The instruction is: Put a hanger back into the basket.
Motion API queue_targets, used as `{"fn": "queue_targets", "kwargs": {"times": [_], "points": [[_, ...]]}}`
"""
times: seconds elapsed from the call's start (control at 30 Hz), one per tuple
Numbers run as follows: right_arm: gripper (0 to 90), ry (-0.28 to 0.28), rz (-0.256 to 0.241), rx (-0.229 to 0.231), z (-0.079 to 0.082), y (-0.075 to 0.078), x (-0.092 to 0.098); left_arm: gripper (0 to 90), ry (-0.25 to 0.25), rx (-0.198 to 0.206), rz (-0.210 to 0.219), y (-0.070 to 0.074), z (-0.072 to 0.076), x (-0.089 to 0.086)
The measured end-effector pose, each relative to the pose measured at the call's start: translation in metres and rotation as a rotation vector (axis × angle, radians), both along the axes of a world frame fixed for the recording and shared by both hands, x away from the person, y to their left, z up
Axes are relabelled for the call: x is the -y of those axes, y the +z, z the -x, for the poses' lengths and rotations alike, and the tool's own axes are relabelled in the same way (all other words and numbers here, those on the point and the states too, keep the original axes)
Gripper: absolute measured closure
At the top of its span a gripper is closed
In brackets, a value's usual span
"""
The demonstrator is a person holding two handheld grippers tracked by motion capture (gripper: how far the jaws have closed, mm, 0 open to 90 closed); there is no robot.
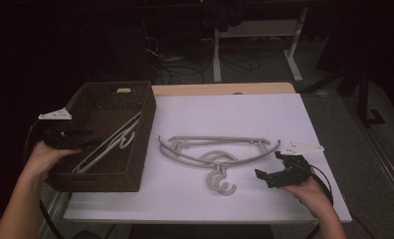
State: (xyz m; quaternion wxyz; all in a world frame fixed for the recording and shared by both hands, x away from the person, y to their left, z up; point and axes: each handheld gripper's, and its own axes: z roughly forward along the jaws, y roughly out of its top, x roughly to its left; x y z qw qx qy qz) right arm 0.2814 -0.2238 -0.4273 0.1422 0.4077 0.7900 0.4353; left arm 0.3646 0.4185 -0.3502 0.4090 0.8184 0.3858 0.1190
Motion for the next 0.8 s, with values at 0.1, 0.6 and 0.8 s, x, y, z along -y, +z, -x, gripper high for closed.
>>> {"fn": "queue_targets", "kwargs": {"times": [0.1, 0.6, 0.8], "points": [[0.0, 0.003, -0.001, 0.001, 0.000, 0.000, 0.000, 30.7, -0.004, 0.020, 0.029, 0.006, 0.001, 0.008], [0.0, 0.009, -0.015, 0.012, 0.000, 0.004, 0.000, 13.3, -0.083, 0.077, 0.132, 0.034, 0.003, 0.063], [0.0, 0.010, -0.014, 0.015, 0.000, 0.005, 0.000, 9.9, -0.156, 0.100, 0.143, 0.045, 0.010, 0.102]]}}
